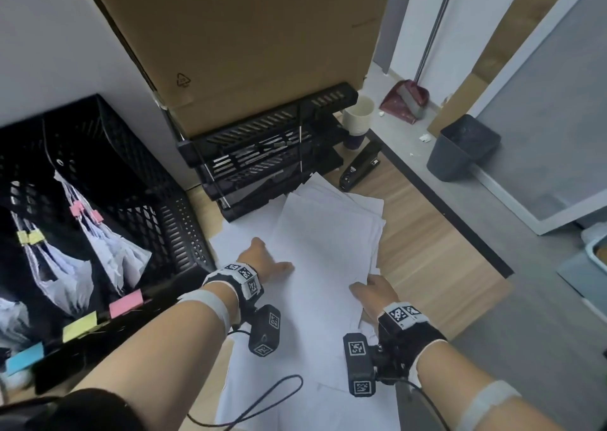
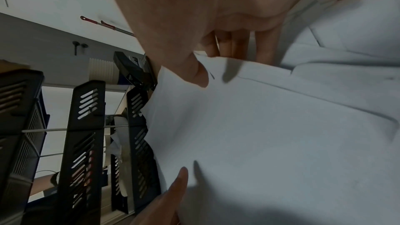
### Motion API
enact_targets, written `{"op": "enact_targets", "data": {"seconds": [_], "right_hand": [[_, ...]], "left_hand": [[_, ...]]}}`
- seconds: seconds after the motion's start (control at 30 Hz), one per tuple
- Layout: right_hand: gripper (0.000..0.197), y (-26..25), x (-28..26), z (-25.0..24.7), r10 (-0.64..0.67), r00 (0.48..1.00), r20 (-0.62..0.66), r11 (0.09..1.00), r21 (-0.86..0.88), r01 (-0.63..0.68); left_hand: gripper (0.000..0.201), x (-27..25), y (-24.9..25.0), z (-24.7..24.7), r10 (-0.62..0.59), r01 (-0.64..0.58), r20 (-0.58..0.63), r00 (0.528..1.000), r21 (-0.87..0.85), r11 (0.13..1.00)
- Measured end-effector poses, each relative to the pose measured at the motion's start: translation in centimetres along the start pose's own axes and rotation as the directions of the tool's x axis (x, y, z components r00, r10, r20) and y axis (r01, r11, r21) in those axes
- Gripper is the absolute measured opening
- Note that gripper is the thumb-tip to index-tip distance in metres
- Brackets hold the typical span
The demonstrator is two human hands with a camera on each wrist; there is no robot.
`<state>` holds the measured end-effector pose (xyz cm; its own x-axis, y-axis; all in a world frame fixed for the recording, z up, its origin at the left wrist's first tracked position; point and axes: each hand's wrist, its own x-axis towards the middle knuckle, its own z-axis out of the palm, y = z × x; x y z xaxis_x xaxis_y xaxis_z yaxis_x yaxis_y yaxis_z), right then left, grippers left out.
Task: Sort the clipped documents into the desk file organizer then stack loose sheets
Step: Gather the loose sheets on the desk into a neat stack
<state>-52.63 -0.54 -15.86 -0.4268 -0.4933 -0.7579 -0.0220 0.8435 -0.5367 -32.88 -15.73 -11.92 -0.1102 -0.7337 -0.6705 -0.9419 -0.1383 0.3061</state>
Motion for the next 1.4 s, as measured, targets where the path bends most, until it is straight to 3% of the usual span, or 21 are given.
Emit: {"op": "enact_targets", "data": {"seconds": [0.1,0.17,0.23,0.33,0.37,0.5,0.6,0.67,0.73,0.8,0.9,0.97,1.07,1.13,1.17,1.27,1.33,1.4], "right_hand": [[0.081,2.6,3.5,0.7,0.013,1.0,0.027,0.998,0.055,-0.015],[0.079,1.9,2.7,0.2,0.003,1.0,0.006,0.995,0.098,-0.004],[0.067,-0.3,-0.1,-0.9,0.01,0.999,-0.05,0.991,0.137,-0.003],[0.086,-2.9,-2.5,-2.9,-0.053,0.995,-0.09,0.957,0.28,0.077],[0.084,-3.8,-3.0,-3.4,-0.109,0.991,-0.073,0.932,0.338,0.128],[0.03,-9.3,-8.0,-4.7,-0.352,0.927,-0.129,0.819,0.438,0.371],[0.024,-11.2,-10.5,-5.0,-0.478,0.843,-0.246,0.765,0.355,0.537],[0.034,-10.8,-11.1,-4.5,-0.512,0.816,-0.267,0.754,0.316,0.576],[0.052,-9.4,-10.9,-3.5,-0.521,0.816,-0.249,0.773,0.269,0.575],[0.059,-8.1,-10.7,-2.7,-0.514,0.826,-0.23,0.788,0.253,0.561],[0.051,-7.5,-10.6,-2.3,-0.493,0.85,-0.184,0.818,0.234,0.525],[0.038,-7.7,-10.6,-2.4,-0.481,0.86,-0.174,0.843,0.179,0.507],[0.021,-8.8,-10.3,-3.6,-0.544,0.82,-0.176,0.827,0.048,0.559],[0.023,-9.8,-9.3,-4.6,-0.577,0.807,-0.129,0.817,-0.076,0.572],[0.026,-10.1,-8.5,-4.9,-0.568,0.818,-0.093,0.82,-0.15,0.553],[0.028,-10.5,-4.9,-5.1,-0.437,0.899,0.014,0.826,-0.39,0.408],[0.022,-10.1,-3.1,-4.4,-0.3,0.951,0.082,0.779,-0.554,0.293],[0.013,-9.6,-2.1,-3.6,-0.211,0.974,0.083,0.721,-0.66,0.212]], "left_hand": [[0.051,-0.8,-0.1,0.6,0.174,-0.171,0.037,0.984,-0.079,0.982],[0.039,-1.7,-0.6,0.6,0.259,-0.246,0.038,0.965,-0.199,0.949],[0.035,-2.5,-1.4,0.3,0.304,-0.28,0.011,0.953,-0.357,0.891],[0.026,-4.1,-2.3,-0.9,0.305,-0.287,-0.069,0.95,-0.581,0.762],[0.024,-4.6,-2.4,-1.3,0.295,-0.289,-0.102,0.95,-0.648,0.704],[0.023,-7.2,-1.3,-3.3,0.356,-0.357,-0.199,0.913,-0.811,0.463],[0.024,-8.8,-0.6,-4.5,0.375,-0.443,-0.307,0.875,-0.82,0.363],[0.028,-9.7,-1.0,-4.4,0.391,-0.495,-0.364,0.846,-0.809,0.318],[0.039,-10.1,-1.7,-3.5,0.372,-0.491,-0.366,0.853,-0.804,0.334],[0.032,-10.2,-2.3,-2.6,0.357,-0.48,-0.35,0.866,-0.784,0.395],[0.018,-10.0,-2.3,-1.3,0.352,-0.473,-0.334,0.874,-0.751,0.46],[0.019,-9.9,-2.2,-0.7,0.276,-0.412,-0.32,0.906,-0.813,0.411],[0.034,-9.2,-2.6,-0.4,0.238,-0.348,-0.277,0.931,-0.87,0.348],[0.031,-8.6,-3.3,-0.2,0.224,-0.297,-0.217,0.95,-0.85,0.435],[0.024,-8.1,-4.0,0.3,0.186,-0.249,-0.176,0.967,-0.814,0.525],[0.02,-6.5,-7.3,2.5,-0.054,-0.017,-0.099,0.994,-0.602,0.798],[0.033,-5.9,-9.6,3.9,-0.187,0.129,-0.066,0.98,-0.505,0.853],[0.048,-5.9,-10.7,4.8,-0.196,0.147,-0.06,0.979,-0.457,0.877]]}}
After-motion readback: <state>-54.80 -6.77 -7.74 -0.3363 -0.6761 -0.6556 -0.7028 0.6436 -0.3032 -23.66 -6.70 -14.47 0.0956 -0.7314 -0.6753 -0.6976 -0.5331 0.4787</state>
